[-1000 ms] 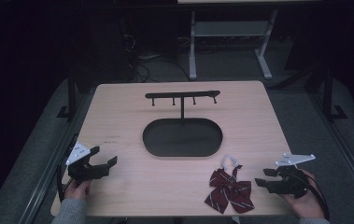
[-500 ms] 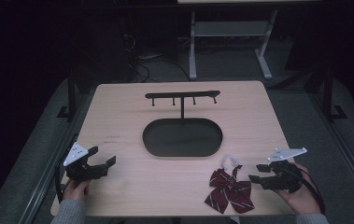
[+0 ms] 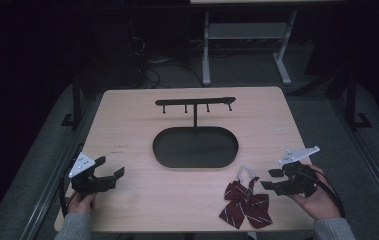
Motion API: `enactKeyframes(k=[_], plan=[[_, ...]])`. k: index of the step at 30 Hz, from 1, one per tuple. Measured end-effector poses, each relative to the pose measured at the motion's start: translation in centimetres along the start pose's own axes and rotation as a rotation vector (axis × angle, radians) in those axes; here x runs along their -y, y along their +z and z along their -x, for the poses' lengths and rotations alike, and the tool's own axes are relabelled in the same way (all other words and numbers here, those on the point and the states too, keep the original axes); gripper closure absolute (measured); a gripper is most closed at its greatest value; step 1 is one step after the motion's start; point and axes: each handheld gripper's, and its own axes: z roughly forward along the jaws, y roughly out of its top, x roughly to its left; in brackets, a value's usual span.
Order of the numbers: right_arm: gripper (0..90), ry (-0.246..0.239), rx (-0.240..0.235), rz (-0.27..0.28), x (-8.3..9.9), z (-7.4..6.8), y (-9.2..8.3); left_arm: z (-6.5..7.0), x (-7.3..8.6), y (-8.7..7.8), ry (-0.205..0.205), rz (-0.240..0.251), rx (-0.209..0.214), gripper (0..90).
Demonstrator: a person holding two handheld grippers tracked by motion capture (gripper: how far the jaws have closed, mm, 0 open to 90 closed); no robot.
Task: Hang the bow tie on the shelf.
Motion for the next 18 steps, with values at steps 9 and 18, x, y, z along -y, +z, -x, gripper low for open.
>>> enactKeyframes(k=[9,18], plan=[[44.8,-0.04,0.003,-0.06,-2.7,-0.7,1.2,-0.3,-0.1,-0.3,-0.007,0.01,-0.009,12.8],[47.0,-0.079,-0.013,-0.116,-4.3,-0.5,2.1,-0.4,-0.2,-0.5,-0.009,0.014,-0.013,12.8]])
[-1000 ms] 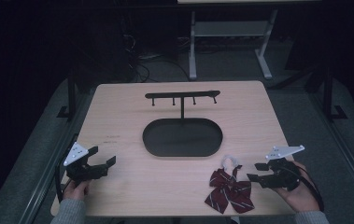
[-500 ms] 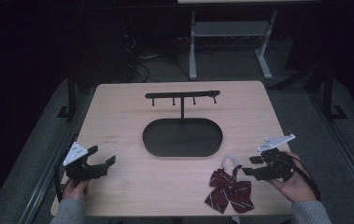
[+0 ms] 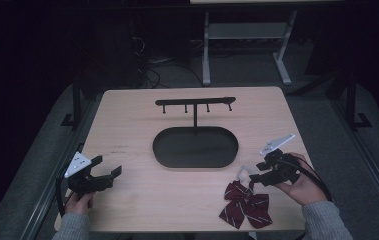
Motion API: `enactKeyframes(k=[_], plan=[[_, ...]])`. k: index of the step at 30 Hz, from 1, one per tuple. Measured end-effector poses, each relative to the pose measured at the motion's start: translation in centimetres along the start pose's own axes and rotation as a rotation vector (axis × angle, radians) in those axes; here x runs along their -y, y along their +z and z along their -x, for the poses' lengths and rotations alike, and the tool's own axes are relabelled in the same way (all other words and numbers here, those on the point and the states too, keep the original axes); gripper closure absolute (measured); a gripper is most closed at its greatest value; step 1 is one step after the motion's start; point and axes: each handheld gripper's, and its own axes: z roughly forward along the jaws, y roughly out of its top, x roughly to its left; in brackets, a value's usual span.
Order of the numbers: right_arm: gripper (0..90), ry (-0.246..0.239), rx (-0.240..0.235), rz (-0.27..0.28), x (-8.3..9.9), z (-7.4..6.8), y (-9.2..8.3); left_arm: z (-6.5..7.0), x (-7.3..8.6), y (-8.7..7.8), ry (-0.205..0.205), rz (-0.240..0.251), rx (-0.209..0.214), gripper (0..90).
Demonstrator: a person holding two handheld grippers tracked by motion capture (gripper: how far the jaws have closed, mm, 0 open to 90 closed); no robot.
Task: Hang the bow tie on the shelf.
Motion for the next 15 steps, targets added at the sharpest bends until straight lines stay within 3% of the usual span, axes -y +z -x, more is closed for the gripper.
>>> enactKeyframes(k=[10,15], plan=[[49.5,-0.026,0.002,-0.077,-2.3,0.9,1.6,0.0,0.0,0.1,-0.007,0.004,0.002,12.8],[52.9,-0.015,-0.014,-0.095,-3.1,1.5,2.2,0.0,-0.1,0.0,-0.007,0.003,0.0,12.8]])
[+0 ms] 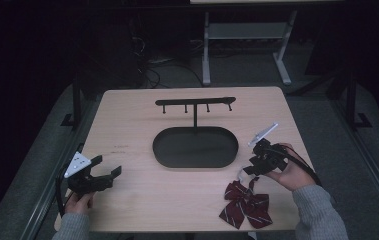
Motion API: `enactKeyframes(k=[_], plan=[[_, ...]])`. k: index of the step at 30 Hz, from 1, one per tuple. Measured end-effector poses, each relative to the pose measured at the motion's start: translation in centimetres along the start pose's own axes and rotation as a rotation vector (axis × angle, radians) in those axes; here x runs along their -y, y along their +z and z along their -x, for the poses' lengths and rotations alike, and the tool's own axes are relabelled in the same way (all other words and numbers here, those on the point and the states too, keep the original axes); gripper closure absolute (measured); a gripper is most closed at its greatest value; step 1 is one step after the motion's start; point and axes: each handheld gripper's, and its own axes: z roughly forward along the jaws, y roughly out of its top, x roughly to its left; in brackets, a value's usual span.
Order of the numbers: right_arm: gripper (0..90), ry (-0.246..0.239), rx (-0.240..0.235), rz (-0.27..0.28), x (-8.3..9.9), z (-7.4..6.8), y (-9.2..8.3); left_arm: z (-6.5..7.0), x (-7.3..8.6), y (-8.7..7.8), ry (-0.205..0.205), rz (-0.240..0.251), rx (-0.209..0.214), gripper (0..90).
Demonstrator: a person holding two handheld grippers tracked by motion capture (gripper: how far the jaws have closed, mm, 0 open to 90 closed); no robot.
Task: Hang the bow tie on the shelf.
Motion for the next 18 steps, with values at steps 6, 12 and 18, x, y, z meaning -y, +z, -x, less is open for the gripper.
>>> enactKeyframes(k=[6,12,18], plan=[[55.3,0.018,0.001,-0.019,-0.2,0.8,0.6,0.1,0.0,0.2,0.004,-0.001,0.005,12.9],[56.7,0.031,-0.005,-0.053,-0.5,1.6,1.6,0.2,0.0,0.2,0.001,-0.002,0.004,12.8],[59.4,0.04,0.002,-0.114,-0.8,2.2,3.2,0.1,0.0,0.2,0.003,-0.003,0.006,12.9]])
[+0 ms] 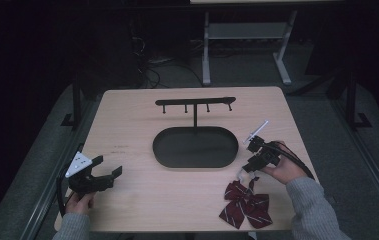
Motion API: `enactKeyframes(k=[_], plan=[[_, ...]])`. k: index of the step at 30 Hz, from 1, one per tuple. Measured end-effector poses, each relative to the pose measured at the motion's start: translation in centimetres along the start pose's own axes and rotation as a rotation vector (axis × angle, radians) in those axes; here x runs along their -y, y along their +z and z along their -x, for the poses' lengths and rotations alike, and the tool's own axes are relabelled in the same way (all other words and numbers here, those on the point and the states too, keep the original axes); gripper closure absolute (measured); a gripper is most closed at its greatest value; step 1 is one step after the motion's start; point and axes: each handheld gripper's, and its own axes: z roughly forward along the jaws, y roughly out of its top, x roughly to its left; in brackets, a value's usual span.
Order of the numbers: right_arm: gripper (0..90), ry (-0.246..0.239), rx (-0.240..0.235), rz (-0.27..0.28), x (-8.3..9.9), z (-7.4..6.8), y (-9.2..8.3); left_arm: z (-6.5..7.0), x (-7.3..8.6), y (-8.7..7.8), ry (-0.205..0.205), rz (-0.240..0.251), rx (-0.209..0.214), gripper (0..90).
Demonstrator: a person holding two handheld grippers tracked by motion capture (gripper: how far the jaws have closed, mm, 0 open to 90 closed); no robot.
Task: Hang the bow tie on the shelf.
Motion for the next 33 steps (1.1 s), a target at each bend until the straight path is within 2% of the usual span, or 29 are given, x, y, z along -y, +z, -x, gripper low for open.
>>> enactKeyframes(k=[7,16,24,33], plan=[[65.1,0.013,0.016,-0.034,-0.3,0.3,0.8,0.0,0.0,-0.1,0.003,0.002,0.009,12.8],[71.4,-0.003,0.052,-0.106,-0.5,0.0,1.8,0.0,0.0,0.0,0.004,-0.004,0.005,12.8],[77.6,-0.017,0.076,-0.126,-0.5,-0.2,2.2,0.0,0.0,-0.1,-0.001,0.001,0.002,12.9],[85.7,-0.019,0.08,-0.132,-0.5,-0.3,2.3,-0.1,0.0,-0.1,-0.004,0.002,0.0,12.8]])
